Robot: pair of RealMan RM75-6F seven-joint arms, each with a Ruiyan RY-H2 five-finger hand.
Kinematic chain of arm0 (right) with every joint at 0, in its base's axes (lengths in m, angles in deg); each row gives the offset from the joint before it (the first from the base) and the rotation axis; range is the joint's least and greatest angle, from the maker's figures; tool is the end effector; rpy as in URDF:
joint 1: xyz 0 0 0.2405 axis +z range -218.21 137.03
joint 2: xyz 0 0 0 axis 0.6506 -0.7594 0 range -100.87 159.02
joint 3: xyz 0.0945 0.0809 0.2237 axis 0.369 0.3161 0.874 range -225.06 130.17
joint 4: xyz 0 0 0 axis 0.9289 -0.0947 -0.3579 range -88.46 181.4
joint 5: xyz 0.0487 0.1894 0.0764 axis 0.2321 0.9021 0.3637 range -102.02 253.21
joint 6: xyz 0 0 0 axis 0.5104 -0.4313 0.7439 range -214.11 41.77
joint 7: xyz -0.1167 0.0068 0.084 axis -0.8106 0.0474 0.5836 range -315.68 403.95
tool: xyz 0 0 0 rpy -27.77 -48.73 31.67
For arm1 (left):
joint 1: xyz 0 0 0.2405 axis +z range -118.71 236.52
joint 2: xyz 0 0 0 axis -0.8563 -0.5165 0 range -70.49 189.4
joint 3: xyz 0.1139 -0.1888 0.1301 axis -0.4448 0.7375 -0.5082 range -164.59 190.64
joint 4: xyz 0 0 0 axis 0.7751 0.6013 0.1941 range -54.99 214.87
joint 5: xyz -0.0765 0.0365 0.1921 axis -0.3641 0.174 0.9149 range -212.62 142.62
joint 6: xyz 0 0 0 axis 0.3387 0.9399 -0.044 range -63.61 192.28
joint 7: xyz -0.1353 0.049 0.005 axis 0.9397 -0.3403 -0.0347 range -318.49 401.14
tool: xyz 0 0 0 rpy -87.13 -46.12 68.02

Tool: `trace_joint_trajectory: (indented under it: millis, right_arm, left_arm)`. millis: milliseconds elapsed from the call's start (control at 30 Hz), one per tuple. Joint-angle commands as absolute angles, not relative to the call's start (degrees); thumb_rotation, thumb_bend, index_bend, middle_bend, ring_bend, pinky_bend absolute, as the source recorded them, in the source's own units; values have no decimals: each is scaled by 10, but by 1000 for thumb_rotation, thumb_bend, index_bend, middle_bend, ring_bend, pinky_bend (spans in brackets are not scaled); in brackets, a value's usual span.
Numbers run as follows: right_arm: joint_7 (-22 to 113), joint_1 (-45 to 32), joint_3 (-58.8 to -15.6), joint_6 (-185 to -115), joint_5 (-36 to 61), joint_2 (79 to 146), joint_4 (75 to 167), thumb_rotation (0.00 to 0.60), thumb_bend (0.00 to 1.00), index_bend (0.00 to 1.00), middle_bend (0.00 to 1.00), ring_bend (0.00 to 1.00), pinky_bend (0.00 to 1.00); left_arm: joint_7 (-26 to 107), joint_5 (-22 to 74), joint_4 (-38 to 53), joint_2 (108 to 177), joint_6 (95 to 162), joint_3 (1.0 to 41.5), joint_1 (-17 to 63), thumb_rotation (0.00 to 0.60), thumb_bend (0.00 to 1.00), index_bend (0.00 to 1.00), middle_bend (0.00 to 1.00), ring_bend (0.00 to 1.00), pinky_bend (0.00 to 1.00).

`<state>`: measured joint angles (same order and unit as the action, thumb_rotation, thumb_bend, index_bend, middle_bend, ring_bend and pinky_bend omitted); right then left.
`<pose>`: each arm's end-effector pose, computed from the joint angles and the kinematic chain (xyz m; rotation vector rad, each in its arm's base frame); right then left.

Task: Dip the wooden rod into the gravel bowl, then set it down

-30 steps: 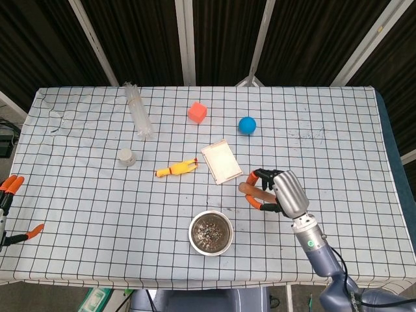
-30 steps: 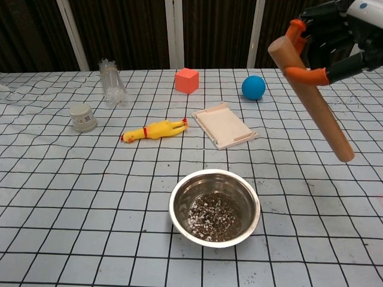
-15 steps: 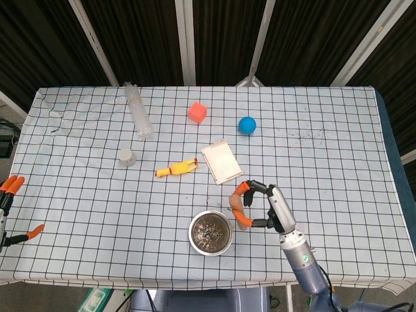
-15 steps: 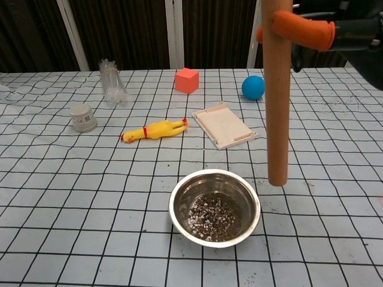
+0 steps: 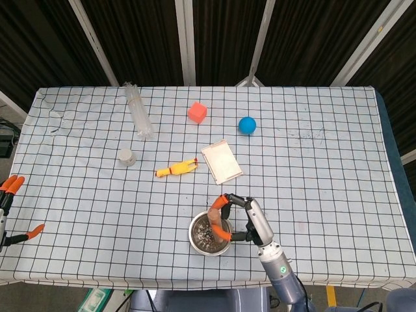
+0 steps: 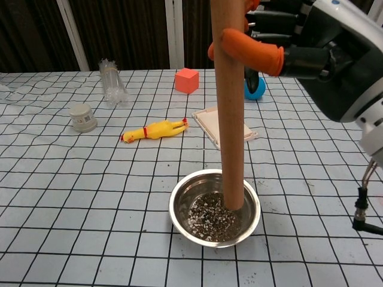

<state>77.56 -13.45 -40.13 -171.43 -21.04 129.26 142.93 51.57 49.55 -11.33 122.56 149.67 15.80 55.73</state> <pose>-0.0795 -0.2308 0.0070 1.2531 -1.6488 2.2359 -0.3242 0.1716 0.1687 -1.2860 -1.0319 -0.9855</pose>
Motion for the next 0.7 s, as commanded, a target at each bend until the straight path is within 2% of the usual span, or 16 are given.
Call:
trace_joint_trajectory:
  millis: [33, 267, 700]
  right_arm:
    - [766, -129, -394, -1712, -205, 1319, 1401, 600, 553, 828, 629, 650, 669]
    - [777, -130, -384, -1727, -193, 1367, 1334, 600, 553, 828, 629, 650, 669]
    - [797, -130, -392, -1758, -208, 1437, 1239, 600, 553, 828, 629, 649, 669]
  left_arm:
    - [516, 495, -114, 1225, 1497, 158, 557, 600, 46, 0, 0, 0, 0]
    - [521, 494, -114, 1224, 1493, 158, 556, 600, 46, 0, 0, 0, 0]
    - [524, 492, -117, 1223, 1489, 158, 555, 600, 46, 0, 0, 0, 0]
